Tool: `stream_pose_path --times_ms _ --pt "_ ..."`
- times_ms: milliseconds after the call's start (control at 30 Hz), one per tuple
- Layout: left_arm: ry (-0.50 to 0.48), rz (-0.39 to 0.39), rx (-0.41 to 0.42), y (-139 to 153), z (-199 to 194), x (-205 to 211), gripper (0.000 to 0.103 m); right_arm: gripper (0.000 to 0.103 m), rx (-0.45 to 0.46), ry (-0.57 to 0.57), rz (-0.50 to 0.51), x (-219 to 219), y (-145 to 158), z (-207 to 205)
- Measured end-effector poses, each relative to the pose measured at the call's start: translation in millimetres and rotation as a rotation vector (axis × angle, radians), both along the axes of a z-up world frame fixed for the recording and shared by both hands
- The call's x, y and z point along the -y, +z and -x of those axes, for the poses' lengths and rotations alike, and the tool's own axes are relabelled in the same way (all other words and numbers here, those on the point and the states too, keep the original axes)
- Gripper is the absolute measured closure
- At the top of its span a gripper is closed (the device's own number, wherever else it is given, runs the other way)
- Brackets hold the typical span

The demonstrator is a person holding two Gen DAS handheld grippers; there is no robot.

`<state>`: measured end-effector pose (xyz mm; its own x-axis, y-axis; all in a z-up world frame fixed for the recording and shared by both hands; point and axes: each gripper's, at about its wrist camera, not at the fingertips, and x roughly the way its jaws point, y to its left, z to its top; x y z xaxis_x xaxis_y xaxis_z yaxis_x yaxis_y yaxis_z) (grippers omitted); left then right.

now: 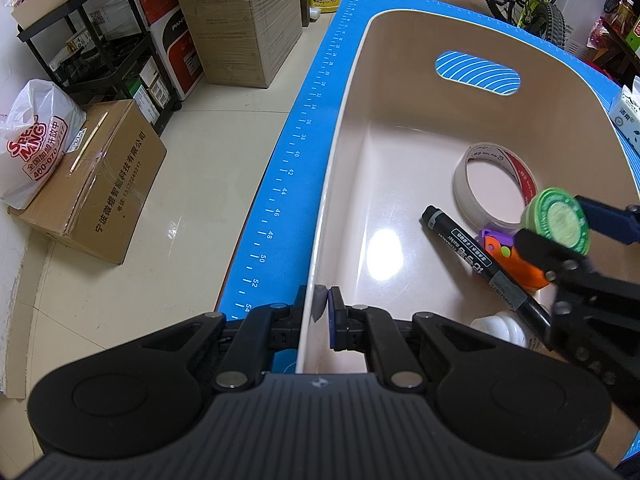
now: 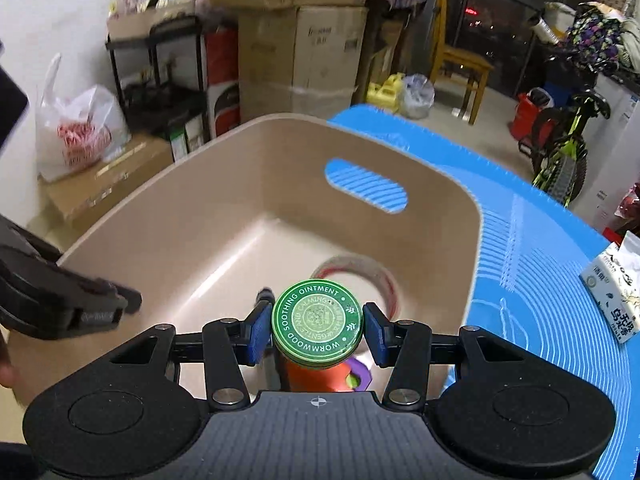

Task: Organize rigid objects
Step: 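Carry the green ointment tin into the bin and release it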

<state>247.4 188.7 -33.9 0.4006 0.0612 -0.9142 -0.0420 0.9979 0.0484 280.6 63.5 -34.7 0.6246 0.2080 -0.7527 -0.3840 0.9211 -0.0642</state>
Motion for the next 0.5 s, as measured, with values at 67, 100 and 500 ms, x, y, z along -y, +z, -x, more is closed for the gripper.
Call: stream_pose_path --times_ms 67,100,500 --pt "0.0 0.001 0.0 0 0 0 0.093 0.049 -0.012 0.005 0.027 -2 -5 -1" --pt "0.0 0.001 0.0 0 0 0 0.093 0.049 -0.011 0.009 0.051 -5 -8 -1" --pt "0.0 -0.002 0.0 0 0 0 0.093 0.049 -0.044 0.064 0.115 -14 -13 2"
